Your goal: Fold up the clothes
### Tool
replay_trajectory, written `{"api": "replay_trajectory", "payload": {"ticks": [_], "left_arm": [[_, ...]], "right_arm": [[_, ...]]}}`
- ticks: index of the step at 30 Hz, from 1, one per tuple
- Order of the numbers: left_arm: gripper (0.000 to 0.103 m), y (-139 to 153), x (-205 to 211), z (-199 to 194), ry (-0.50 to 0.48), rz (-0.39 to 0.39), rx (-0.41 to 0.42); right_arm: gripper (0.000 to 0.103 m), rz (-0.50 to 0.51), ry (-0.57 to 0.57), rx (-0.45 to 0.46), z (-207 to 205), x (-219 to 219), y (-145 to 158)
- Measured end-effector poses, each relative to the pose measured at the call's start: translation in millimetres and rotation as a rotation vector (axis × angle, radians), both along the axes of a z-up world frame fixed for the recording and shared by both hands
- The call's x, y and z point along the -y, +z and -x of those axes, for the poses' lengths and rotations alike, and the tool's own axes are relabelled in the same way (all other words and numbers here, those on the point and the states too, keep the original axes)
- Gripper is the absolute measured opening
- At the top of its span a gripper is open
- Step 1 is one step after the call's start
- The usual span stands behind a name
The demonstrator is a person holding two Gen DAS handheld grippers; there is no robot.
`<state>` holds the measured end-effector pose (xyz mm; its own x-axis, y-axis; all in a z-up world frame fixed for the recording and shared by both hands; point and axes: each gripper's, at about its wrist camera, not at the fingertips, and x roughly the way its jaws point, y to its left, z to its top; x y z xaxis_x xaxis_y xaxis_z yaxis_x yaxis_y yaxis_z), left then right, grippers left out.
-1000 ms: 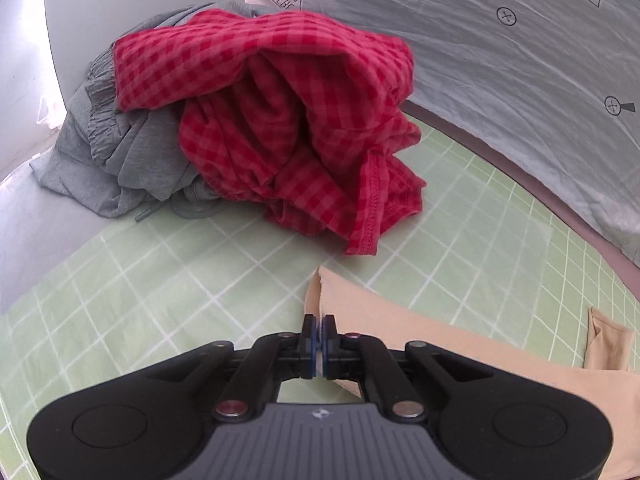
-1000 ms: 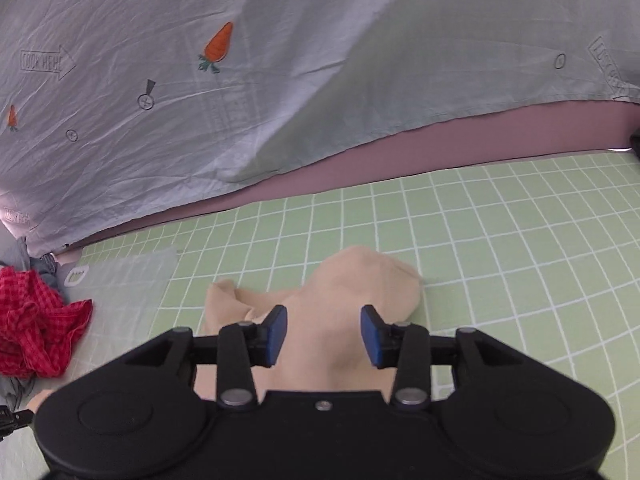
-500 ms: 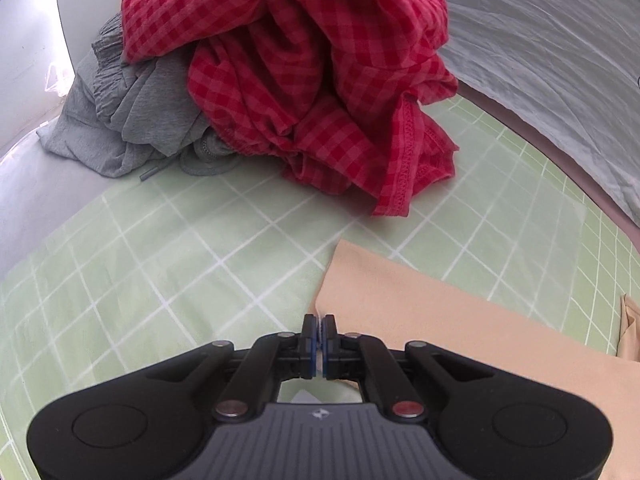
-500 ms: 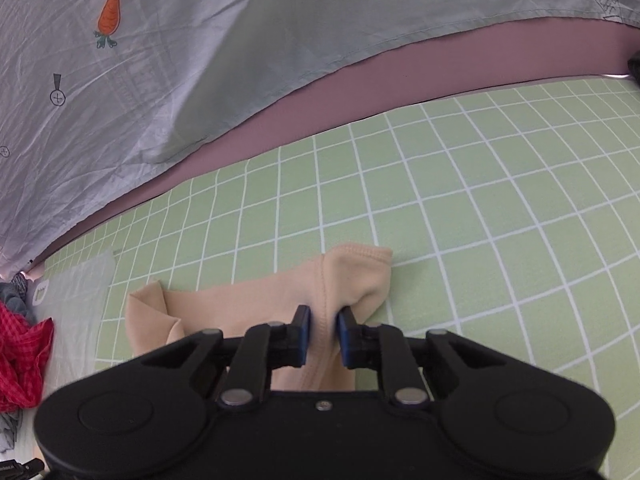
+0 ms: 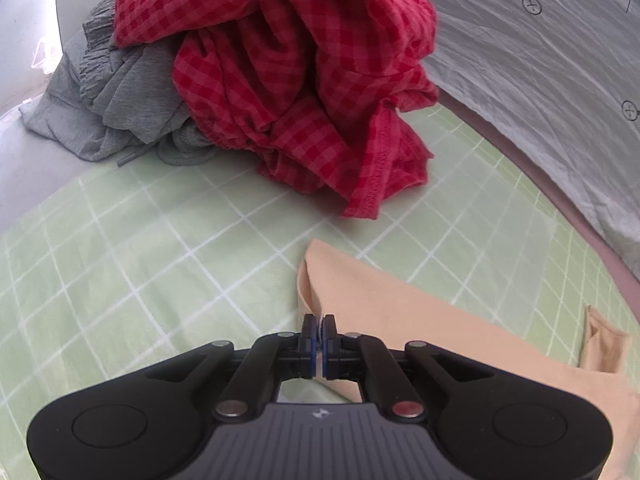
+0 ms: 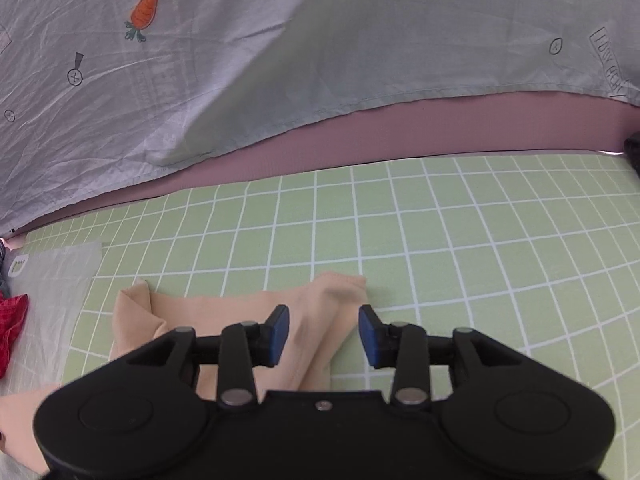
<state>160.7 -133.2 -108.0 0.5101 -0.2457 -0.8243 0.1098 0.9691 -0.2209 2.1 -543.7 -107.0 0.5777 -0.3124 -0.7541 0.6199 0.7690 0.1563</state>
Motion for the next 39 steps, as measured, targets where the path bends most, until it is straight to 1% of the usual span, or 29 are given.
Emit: {"api": "replay_trajectory", "payload": {"ticks": [3, 5, 7, 9, 11, 12, 13, 14, 15, 16, 17, 18, 19, 20, 22, 25, 27, 30, 33, 35, 37, 39], "left_arm": [[0.002, 13.0, 25.7, 12.4, -0.099, 0.086, 0.001], [0.002, 21.6, 42.8, 20.6, -0.165, 0.143, 0.001], [0.002, 30.3, 59.9, 28.9, -0.231, 0.200, 0.001], [0.002, 33.5, 85.7, 47.8, -0.345, 0.247, -0.011], [0.003, 30.8, 113.6, 71.2, -0.479, 0.246, -0.046], [0.003, 28.0, 125.2, 82.4, -0.530, 0.217, -0.055], [0.009, 24.1, 135.2, 93.6, -0.566, 0.167, -0.056], [0.023, 20.3, 145.1, 104.7, -0.602, 0.118, -0.056], [0.032, 17.3, 151.4, 112.9, -0.626, 0.069, -0.044], [0.048, 14.9, 154.2, 118.3, -0.640, 0.020, -0.023], [0.052, 14.1, 154.6, 121.6, -0.645, -0.010, -0.002], [0.052, 14.6, 151.0, 120.2, -0.629, -0.012, 0.003], [0.056, 15.4, 146.0, 116.2, -0.602, -0.005, -0.004], [0.064, 16.1, 141.0, 112.2, -0.574, 0.002, -0.011], [0.070, 17.1, 130.3, 103.2, -0.513, 0.007, -0.027], [0.070, 13.0, 113.9, 87.1, -0.397, -0.027, -0.063], [0.070, 7.8, 103.8, 78.1, -0.327, -0.035, -0.099], [0.070, 0.5, 93.1, 70.8, -0.261, -0.064, -0.138], [0.070, -5.8, 86.3, 65.7, -0.221, -0.089, -0.168], [0.070, -8.8, 84.1, 63.4, -0.211, -0.085, -0.185], [0.070, -11.7, 85.0, 61.9, -0.215, -0.087, -0.197], [0.070, -13.7, 86.7, 61.9, -0.222, -0.092, -0.202]], "right_arm": [[0.039, 0.031, -0.013, -0.029, 26.3, -11.8, 4.0], [0.039, 0.027, -0.033, -0.044, 46.0, -16.4, 2.5], [0.039, 0.002, -0.061, -0.054, 67.1, -18.7, -1.1], [0.039, -0.013, -0.091, -0.066, 83.3, -20.2, -4.5], [0.039, -0.028, -0.122, -0.077, 98.6, -22.1, -7.8], [0.039, -0.037, -0.134, -0.075, 103.6, -22.9, -8.1], [0.039, -0.043, -0.144, -0.071, 108.1, -23.6, -7.5], [0.040, -0.046, -0.150, -0.067, 110.7, -24.3, -6.4], [0.040, -0.044, -0.152, -0.062, 112.3, -25.7, -4.6], [0.044, -0.037, -0.145, -0.055, 112.3, -27.6, -1.7], [0.048, -0.023, -0.131, -0.045, 109.6, -30.5, 2.1], [0.050, -0.007, -0.118, -0.034, 106.3, -33.4, 6.2], [0.054, 0.006, -0.103, -0.024, 102.3, -36.3, 10.1], [0.055, 0.013, -0.080, -0.013, 96.4, -39.2, 13.5], [0.057, 0.022, -0.032, 0.005, 81.8, -45.7, 18.6], [0.057, 0.028, 0.062, 0.026, 53.7, -61.3, 22.4], [0.057, 0.025, 0.125, 0.044, 36.3, -72.7, 23.5], [0.051, 0.008, 0.225, 0.064, 14.0, -92.2, 21.5], [0.044, -0.018, 0.312, 0.060, -1.4, -111.2, 15.2], [0.041, -0.040, 0.354, 0.055, -7.4, -121.4, 9.6], [0.041, -0.059, 0.394, 0.049, -13.2, -131.2, 4.2], [0.045, -0.065, 0.418, 0.032, -18.3, -138.8, -0.7]]}}
